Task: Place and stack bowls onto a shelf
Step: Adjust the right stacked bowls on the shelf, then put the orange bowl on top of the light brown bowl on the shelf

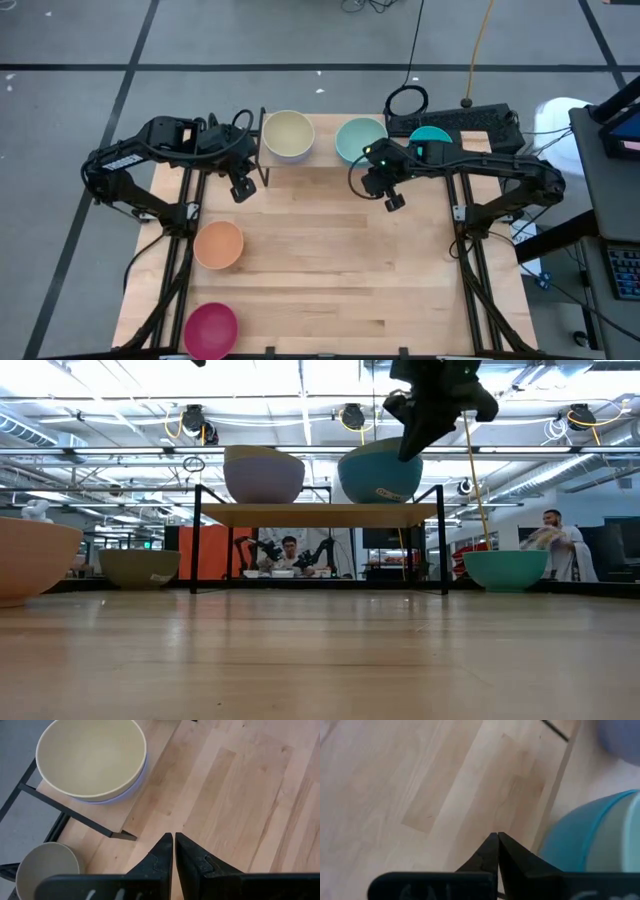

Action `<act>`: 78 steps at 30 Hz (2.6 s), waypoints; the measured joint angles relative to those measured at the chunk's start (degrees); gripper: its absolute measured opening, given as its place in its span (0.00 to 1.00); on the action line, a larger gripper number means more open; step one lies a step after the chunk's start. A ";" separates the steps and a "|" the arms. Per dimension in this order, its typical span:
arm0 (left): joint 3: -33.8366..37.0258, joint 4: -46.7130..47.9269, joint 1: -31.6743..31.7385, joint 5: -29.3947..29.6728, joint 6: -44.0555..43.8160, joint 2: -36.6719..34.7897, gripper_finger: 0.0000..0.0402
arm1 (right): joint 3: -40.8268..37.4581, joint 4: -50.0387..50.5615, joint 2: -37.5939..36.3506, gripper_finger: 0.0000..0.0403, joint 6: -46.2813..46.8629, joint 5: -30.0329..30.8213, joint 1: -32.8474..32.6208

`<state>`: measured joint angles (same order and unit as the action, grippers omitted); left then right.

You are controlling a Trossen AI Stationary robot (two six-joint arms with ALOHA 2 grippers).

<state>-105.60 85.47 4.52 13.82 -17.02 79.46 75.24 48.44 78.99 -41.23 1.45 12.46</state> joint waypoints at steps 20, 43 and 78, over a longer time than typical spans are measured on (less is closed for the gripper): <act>0.00 0.00 0.01 0.00 0.03 0.00 0.06 | 0.02 -6.87 -0.03 0.00 -0.46 0.19 6.10; 0.02 4.39 -0.20 -2.38 -0.62 0.00 0.06 | 0.02 -3.08 -3.69 0.00 0.29 1.64 3.58; 0.17 4.51 -0.23 -14.68 -8.64 5.50 0.19 | 0.02 -2.29 -16.45 0.00 3.91 6.29 -10.29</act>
<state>-105.43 89.99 4.29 -0.85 -25.66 84.96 75.26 46.15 62.55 -37.32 7.75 2.17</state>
